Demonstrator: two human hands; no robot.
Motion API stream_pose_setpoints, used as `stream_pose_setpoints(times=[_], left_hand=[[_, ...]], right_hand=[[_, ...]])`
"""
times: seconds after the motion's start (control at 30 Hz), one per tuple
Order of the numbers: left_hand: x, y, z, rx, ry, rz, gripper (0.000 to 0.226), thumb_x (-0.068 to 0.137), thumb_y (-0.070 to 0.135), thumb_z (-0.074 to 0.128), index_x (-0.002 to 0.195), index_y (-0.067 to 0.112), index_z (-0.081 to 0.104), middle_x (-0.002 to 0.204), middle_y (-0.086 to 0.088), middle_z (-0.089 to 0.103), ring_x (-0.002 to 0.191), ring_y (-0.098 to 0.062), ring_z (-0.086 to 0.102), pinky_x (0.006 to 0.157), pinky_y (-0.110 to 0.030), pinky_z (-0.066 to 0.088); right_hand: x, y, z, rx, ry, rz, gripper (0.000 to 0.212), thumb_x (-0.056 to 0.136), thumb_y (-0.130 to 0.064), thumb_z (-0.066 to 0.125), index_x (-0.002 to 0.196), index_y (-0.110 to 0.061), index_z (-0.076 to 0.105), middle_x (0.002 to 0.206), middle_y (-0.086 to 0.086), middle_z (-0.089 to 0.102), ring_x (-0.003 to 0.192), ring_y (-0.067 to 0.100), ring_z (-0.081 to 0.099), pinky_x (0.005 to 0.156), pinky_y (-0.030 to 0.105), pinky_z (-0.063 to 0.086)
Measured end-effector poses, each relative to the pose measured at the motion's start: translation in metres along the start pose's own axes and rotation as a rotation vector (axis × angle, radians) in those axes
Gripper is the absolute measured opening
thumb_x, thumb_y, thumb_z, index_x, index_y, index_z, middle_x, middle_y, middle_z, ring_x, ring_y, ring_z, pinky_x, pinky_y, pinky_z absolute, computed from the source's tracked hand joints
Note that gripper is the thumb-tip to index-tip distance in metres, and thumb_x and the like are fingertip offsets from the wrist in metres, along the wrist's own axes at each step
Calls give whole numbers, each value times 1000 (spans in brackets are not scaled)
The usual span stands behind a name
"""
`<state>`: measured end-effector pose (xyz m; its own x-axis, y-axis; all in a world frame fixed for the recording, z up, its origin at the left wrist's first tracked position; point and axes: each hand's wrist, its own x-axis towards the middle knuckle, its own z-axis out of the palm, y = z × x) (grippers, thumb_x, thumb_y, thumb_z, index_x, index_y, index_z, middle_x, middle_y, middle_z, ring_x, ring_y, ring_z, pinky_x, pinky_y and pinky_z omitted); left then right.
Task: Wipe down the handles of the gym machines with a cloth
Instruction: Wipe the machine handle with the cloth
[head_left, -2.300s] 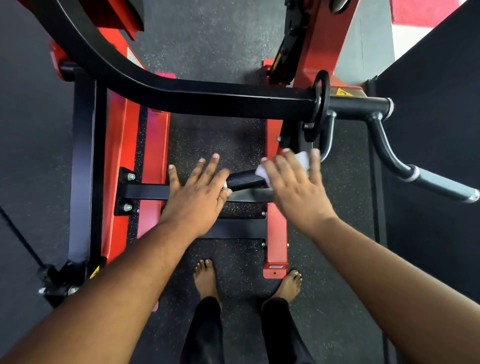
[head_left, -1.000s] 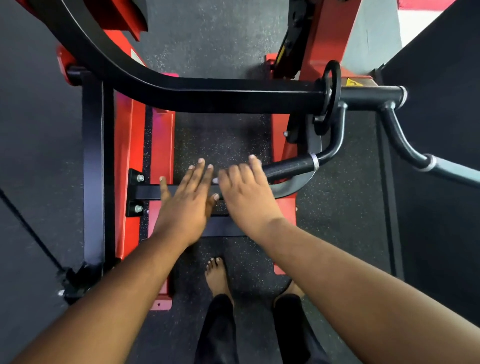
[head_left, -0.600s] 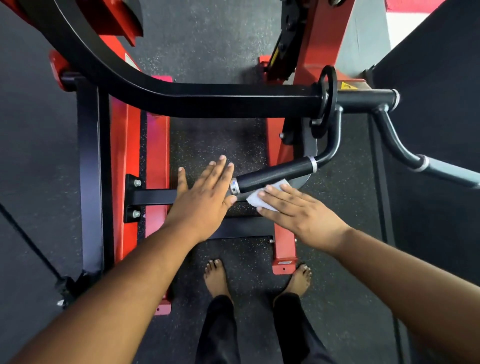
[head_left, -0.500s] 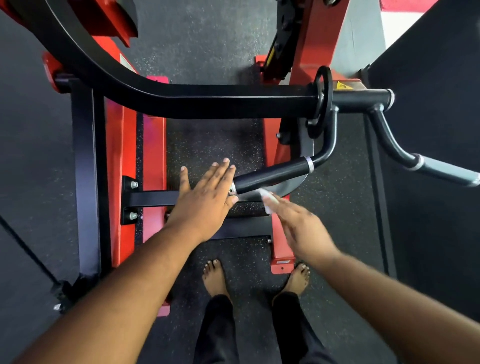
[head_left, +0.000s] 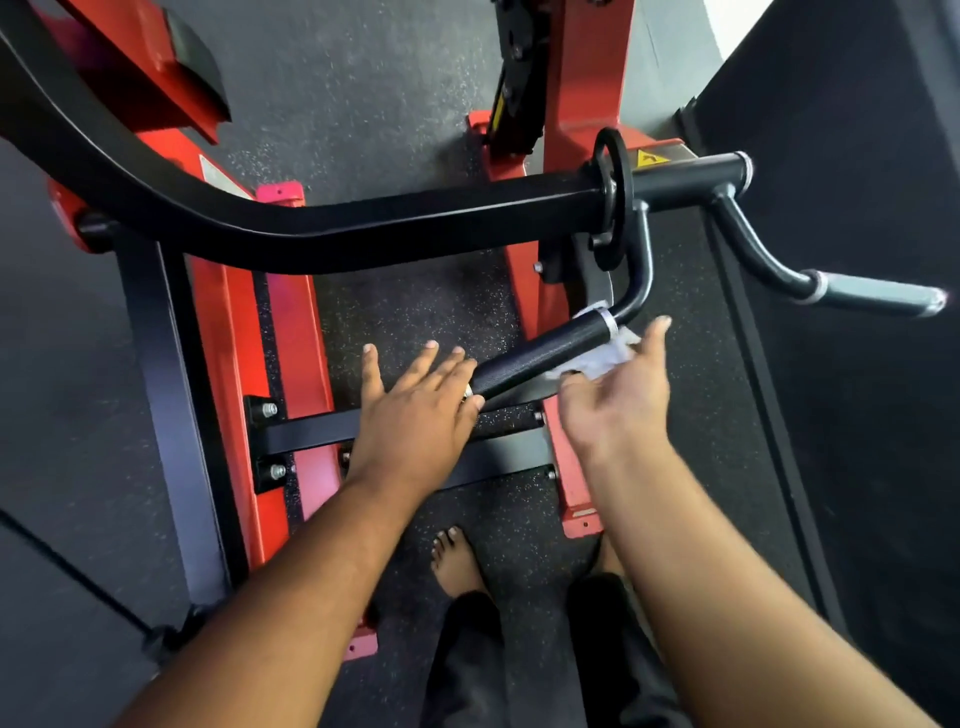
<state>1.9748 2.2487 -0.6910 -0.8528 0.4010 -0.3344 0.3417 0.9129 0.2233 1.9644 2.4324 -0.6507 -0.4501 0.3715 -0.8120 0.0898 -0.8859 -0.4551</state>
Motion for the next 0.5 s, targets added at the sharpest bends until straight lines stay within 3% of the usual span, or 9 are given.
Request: stream_pose_setpoints(times=[0.07, 0.2, 0.3, 0.37, 0.5], left_hand=[[0, -1, 0, 10, 11, 13, 55, 108, 50, 25, 156, 29, 38, 162, 12, 39, 155, -13, 23, 121, -68, -2], [-1, 0, 0, -6, 38, 6, 54, 107, 49, 30, 154, 26, 43, 158, 9, 45, 154, -16, 29, 121, -70, -1], [-1, 1, -1, 7, 30, 0, 55, 107, 49, 28, 155, 25, 41, 160, 9, 42, 154, -16, 27, 120, -71, -1], [-2, 1, -1, 16, 25, 3, 55, 108, 49, 27, 156, 26, 40, 161, 9, 40, 155, -16, 25, 119, -72, -1], [-3, 1, -3, 31, 11, -1, 54, 110, 49, 22, 159, 27, 33, 165, 10, 33, 157, -16, 19, 118, -73, -1]], right_hand=[[5, 0, 4, -40, 17, -11, 39, 93, -58, 64, 100, -20, 71, 91, -7, 76, 82, 7, 69, 83, 20, 54], [6, 35, 7, -135, -24, 81, 39, 87, -51, 75, 90, -13, 70, 84, 2, 72, 82, 18, 71, 98, 37, 56], [7, 50, 4, -183, -79, 139, 40, 83, -51, 76, 93, -13, 69, 85, 3, 70, 86, 20, 72, 100, 39, 56], [8, 47, -3, -213, -130, 137, 49, 79, -55, 77, 99, -11, 68, 93, 7, 72, 93, 23, 72, 104, 42, 53], [18, 16, -13, -145, -174, 48, 75, 69, -54, 83, 127, -9, 64, 133, 13, 67, 122, 28, 65, 112, 40, 45]])
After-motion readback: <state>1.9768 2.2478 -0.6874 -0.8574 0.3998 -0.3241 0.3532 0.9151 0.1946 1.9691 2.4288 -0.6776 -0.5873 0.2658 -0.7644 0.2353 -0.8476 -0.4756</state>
